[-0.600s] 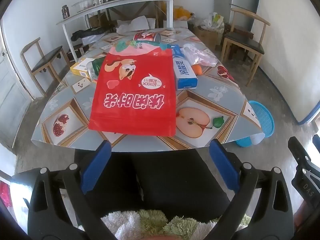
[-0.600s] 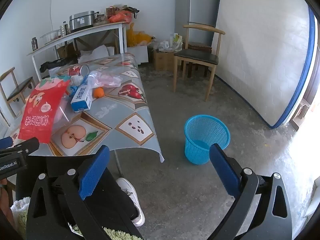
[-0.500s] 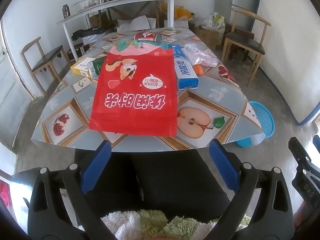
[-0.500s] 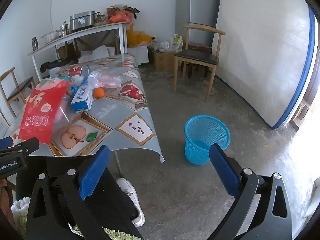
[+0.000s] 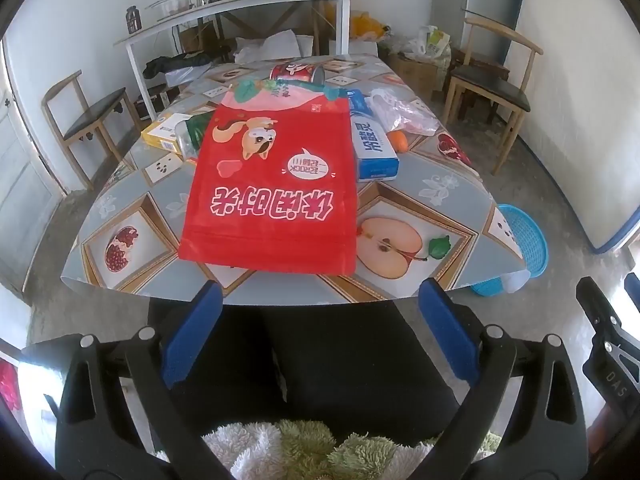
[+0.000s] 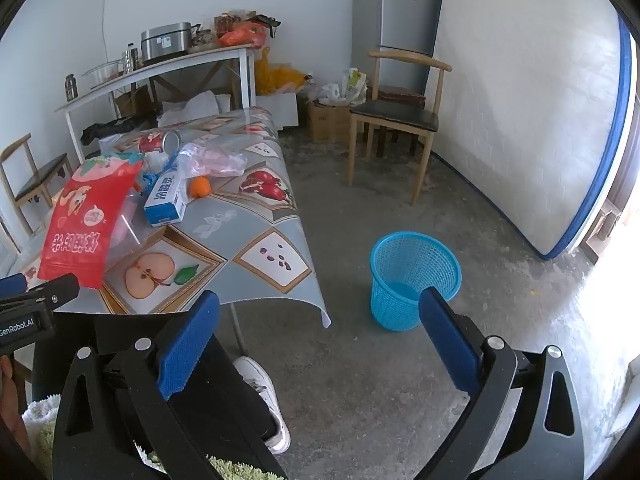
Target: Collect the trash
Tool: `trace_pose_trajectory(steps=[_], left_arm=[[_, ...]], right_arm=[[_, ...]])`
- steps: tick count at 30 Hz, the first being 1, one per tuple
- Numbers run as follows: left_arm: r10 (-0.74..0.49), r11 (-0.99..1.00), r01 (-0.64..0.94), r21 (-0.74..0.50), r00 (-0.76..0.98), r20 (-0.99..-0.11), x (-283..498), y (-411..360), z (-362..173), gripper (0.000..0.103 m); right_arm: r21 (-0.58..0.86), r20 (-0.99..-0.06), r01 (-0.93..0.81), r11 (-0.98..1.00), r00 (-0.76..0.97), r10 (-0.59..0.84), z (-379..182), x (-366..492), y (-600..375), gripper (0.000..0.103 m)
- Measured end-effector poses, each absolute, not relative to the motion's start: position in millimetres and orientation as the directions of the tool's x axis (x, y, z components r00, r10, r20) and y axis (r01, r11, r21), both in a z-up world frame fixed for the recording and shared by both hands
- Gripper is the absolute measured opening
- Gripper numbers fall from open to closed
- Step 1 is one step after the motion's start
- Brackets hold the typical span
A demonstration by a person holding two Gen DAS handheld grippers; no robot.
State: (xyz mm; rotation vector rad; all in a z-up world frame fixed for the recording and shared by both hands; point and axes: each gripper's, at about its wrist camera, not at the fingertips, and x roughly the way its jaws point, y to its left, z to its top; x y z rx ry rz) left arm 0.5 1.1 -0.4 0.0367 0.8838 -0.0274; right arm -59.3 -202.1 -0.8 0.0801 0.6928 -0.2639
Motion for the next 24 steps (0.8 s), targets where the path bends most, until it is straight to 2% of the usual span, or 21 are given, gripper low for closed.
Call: trace_pose_trajectory(steps=[24], left_arm=[[-0.013,0.999,0.036,0.012,0.629,-0.778,2.3,8.3,-2.3,0.094]], right_arm=[[-0.017,-0.642,0.264,0.964,0.736,-0.213,-0.8,-58.3,-198.8,0.097]])
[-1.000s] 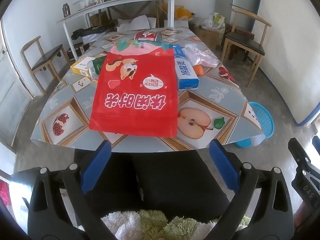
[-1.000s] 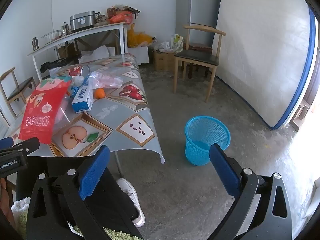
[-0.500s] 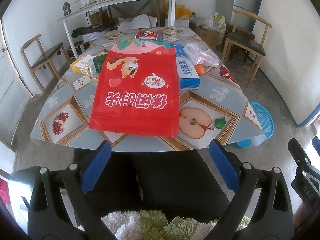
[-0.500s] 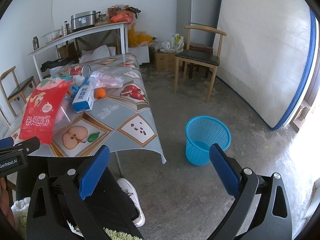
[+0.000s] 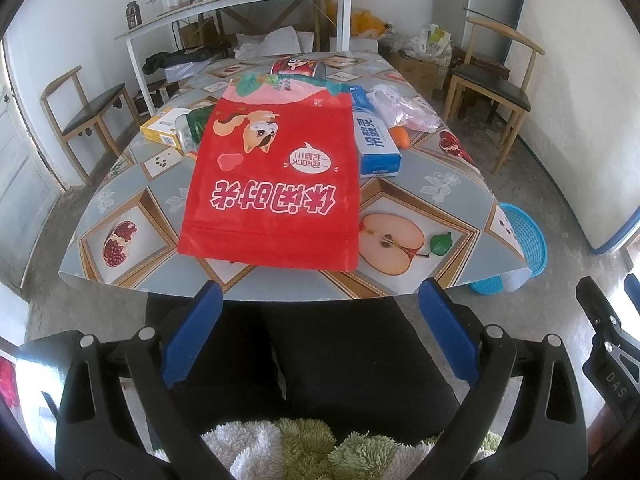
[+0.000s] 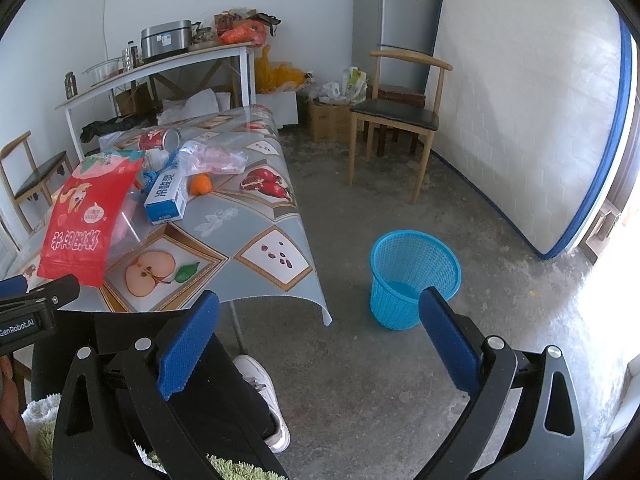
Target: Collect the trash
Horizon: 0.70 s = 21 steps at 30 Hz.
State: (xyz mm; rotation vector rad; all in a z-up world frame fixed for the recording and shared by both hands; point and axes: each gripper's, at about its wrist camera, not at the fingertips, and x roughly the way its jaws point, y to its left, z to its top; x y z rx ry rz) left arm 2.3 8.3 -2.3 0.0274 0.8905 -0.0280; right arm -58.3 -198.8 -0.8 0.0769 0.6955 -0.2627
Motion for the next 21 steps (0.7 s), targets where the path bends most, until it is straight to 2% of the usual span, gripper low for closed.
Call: trace_pose_trajectory(steps=[21], left_arm=[[-0.017,0.999,0.038,0.009,0.625,-0.78,2.8,8.9,-7.5,0.094]], right_arm=[[-0.017,-0.642,0.264,0.964,0.737,-0.213,-2.5,-56.1,-196.5,0.097]])
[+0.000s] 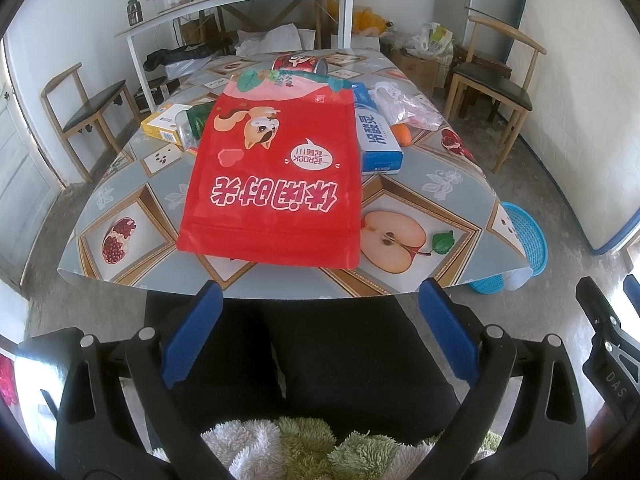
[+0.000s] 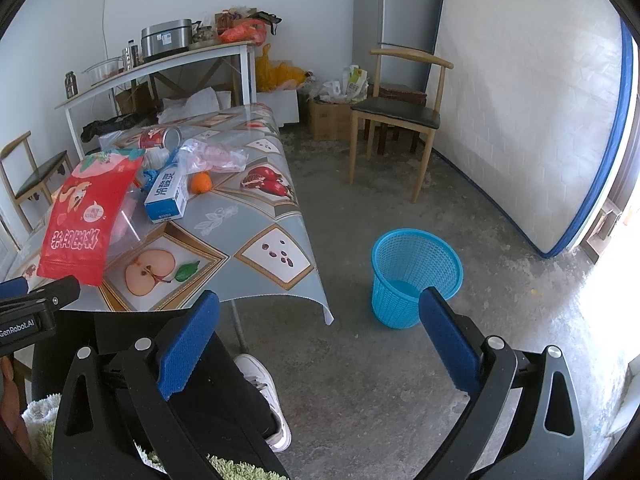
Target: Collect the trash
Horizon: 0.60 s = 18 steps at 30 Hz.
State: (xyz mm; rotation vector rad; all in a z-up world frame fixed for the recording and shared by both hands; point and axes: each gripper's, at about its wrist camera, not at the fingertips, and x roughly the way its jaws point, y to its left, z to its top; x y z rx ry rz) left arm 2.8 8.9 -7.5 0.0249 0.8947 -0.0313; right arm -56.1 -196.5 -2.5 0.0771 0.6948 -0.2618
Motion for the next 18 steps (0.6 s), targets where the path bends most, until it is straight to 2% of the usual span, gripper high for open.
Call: trace_pose_trajectory(steps=[18], left_arm=[[-0.015,1.0,0.022,-0.001,0.627,-0.779,1,12,-18,0.094]], right_arm=[[-0.007,-0.657,0.231,0.973,0.733,-0.179,-8,-44,-200,0.097]])
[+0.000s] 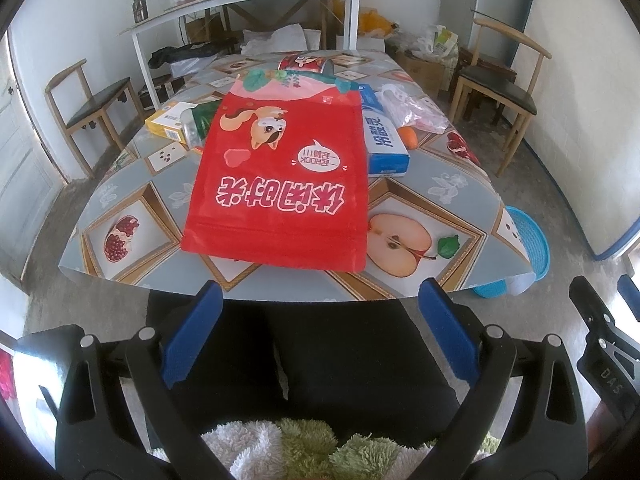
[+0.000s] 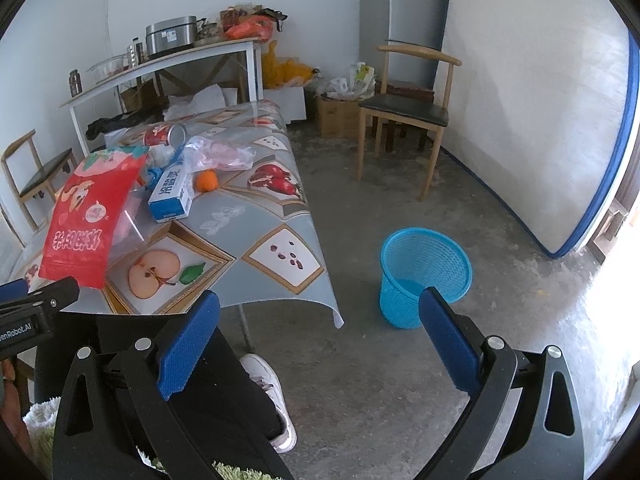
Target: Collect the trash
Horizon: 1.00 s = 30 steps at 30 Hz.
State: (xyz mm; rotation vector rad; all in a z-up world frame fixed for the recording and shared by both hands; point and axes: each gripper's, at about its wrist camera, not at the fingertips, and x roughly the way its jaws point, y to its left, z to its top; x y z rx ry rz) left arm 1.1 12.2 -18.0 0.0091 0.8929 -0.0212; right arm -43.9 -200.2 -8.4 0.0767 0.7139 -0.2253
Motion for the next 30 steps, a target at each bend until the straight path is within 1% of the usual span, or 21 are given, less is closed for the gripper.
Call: trace_pose_trajectory(steps=[10,15,17,19,22,25,28,30], left_arm=[[-0.033,0.999,0.02,-0.026,0.63,-0.776,5,15,-13,0.094],[-0.054,0.998,0.04,-0.037,0.619,-0.784,11,13,-15,0.094],[-0.059,0.998,0.048,-0.038,0.611,-0.789,14,12,-16,0.094],[-0.055,0.998,0.042,-0.036,0.615,-0.786,15,13,-16,0.094],[-0.048,0.999,0.02,-0.045,0.633,-0.773,20,20,-14,0.094],[-0.031,0.998,-0.019,-0.059,0.668,-0.744,24,37,-6,0.094],[-0.022,0.995,-0.052,-0.082,0.701,-0.713,28,55,0,0.094],[-0.027,0.992,-0.067,-0.108,0.719,-0.695,32,69,3,0.094]], right_arm=[[-0.026,-0.645,0.197,0.98,0.746,-0.167,-1,-28,-193,0.097],[-0.028,-0.62,0.177,0.984,0.769,-0.155,9,-15,-190,0.097],[-0.015,-0.617,0.145,0.989,0.777,-0.123,12,-7,-189,0.097],[0.009,-0.636,0.099,0.995,0.768,-0.071,12,4,-187,0.097],[0.058,-0.656,0.078,0.995,0.755,-0.021,12,16,-187,0.097],[0.072,-0.665,0.058,0.996,0.747,0.004,13,28,-182,0.097],[0.044,-0.668,0.037,0.998,0.744,0.002,15,40,-172,0.097],[-0.002,-0.677,0.013,1.0,0.736,-0.011,15,48,-158,0.097]])
